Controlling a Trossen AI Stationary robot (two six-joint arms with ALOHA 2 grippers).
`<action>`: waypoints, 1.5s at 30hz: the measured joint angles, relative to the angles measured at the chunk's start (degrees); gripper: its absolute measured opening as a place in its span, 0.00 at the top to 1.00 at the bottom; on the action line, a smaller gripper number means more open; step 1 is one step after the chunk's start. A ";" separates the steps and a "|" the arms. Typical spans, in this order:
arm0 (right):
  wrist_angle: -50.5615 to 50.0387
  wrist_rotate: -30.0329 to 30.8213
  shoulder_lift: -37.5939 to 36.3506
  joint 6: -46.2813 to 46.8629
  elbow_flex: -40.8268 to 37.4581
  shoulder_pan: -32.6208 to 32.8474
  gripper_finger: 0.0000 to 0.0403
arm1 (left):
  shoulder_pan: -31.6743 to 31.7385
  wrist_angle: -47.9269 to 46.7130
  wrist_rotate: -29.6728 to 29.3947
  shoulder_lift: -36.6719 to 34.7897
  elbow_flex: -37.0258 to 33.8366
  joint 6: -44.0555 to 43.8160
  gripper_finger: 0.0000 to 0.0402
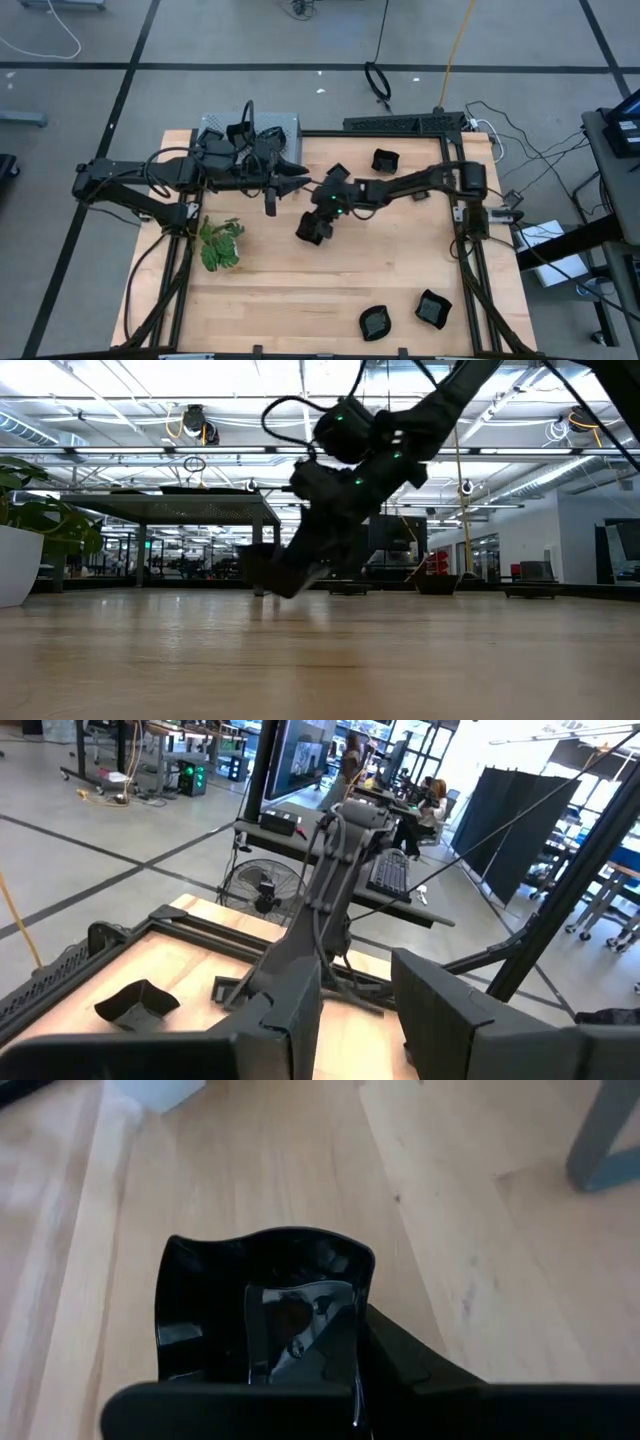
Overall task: Pick & Place Mini shaped plates
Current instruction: Stack the distorted square plate on top of the distorted square plate on the shelf
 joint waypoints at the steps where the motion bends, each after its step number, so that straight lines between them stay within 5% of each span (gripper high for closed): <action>1: 0.16 0.01 0.78 0.11 0.65 -0.01 1.00 | 0.00 0.00 0.00 -0.01 0.00 0.00 0.68; 10: 0.62 1.78 3.05 0.19 1.25 -0.03 0.97 | -0.01 0.00 -0.02 0.00 -0.02 0.27 0.68; 20: -3.29 1.44 -2.16 0.91 1.19 -0.49 0.66 | 0.00 -2.00 0.02 -0.02 -0.02 0.61 0.68; 31: -26.80 1.51 -24.97 -6.93 1.23 -0.47 0.59 | -0.89 -27.04 0.07 3.77 -0.26 3.33 0.68; 38: -39.27 1.54 -38.70 -7.72 1.18 -0.46 0.62 | -4.89 -29.28 2.06 12.67 -0.09 15.15 0.68; 45: -41.31 1.55 -48.18 -7.64 -1.25 -0.27 0.62 | -8.44 -31.71 2.19 23.27 -0.11 23.49 0.64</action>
